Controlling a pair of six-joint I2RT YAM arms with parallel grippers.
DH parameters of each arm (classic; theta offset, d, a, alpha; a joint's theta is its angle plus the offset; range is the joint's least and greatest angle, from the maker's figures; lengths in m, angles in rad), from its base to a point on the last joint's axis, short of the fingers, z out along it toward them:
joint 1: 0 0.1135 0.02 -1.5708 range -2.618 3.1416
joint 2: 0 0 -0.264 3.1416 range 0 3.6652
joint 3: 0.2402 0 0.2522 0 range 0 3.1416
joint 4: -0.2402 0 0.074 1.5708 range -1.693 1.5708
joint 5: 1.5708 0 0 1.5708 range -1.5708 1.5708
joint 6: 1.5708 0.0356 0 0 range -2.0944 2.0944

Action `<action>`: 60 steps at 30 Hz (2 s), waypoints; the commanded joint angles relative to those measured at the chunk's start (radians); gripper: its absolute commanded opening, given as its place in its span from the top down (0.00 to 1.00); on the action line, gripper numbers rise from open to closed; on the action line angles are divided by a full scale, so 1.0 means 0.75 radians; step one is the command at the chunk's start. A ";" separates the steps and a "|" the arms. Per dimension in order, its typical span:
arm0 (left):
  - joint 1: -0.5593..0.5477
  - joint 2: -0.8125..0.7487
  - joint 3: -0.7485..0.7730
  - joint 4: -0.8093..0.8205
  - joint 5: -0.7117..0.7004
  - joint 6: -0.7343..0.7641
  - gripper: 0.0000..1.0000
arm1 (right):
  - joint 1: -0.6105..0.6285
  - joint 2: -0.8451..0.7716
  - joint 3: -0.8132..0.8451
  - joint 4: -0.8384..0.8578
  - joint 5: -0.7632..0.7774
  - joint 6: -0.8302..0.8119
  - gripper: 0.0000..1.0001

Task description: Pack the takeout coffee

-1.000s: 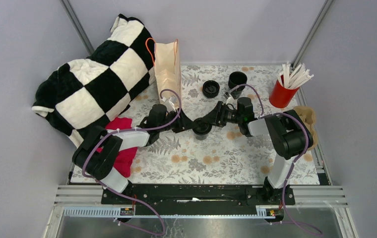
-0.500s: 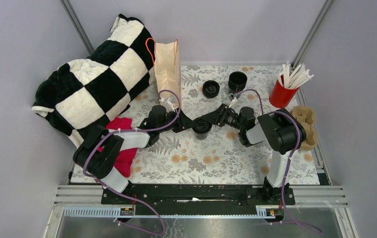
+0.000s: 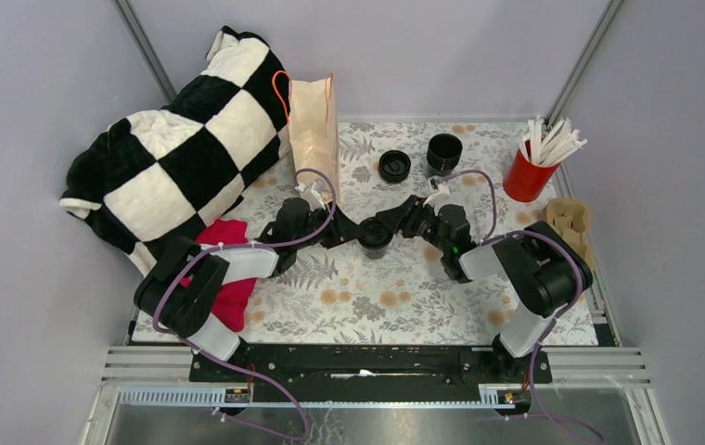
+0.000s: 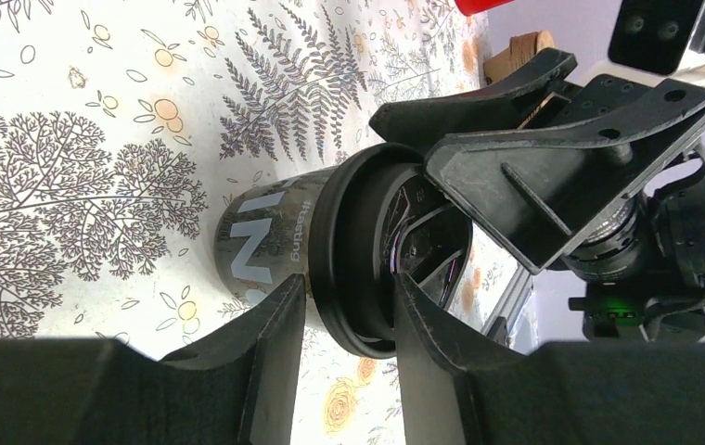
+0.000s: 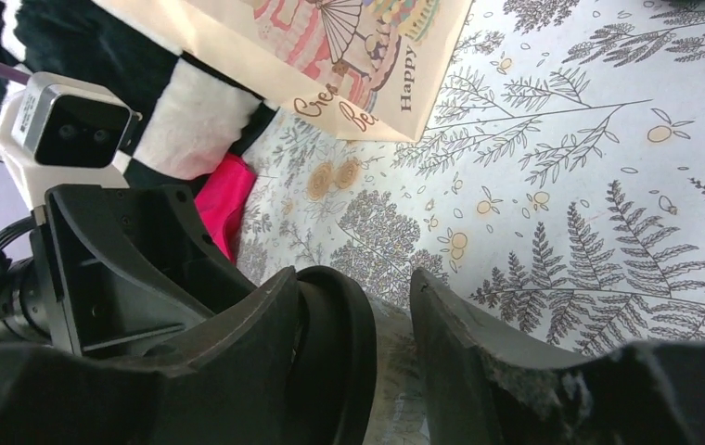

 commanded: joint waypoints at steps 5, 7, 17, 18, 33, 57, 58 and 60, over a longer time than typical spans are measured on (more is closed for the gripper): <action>-0.003 0.078 -0.073 -0.633 -0.136 0.169 0.58 | 0.063 -0.119 0.208 -1.081 -0.049 -0.185 0.30; -0.004 0.048 -0.043 -0.654 -0.131 0.165 0.58 | 0.056 -0.141 0.270 -1.157 -0.098 -0.166 0.23; -0.002 -0.037 0.087 -0.782 -0.109 0.177 0.51 | -0.046 -0.138 0.311 -1.108 -0.307 -0.085 0.22; -0.002 -0.044 0.098 -0.786 -0.102 0.178 0.49 | -0.059 -0.134 0.317 -1.107 -0.325 -0.085 0.22; 0.004 -0.034 0.164 -0.605 0.158 0.116 0.23 | -0.143 -0.103 0.284 -1.026 -0.446 -0.087 0.22; 0.003 -0.059 0.276 -0.579 0.245 0.131 0.01 | -0.285 -0.282 0.437 -1.362 -0.523 -0.163 0.00; 0.003 -0.061 0.284 -0.578 0.256 0.131 0.01 | -0.292 -0.302 0.432 -1.385 -0.530 -0.169 0.00; 0.002 -0.067 0.299 -0.579 0.267 0.128 0.01 | -0.292 -0.336 0.422 -1.427 -0.551 -0.191 0.00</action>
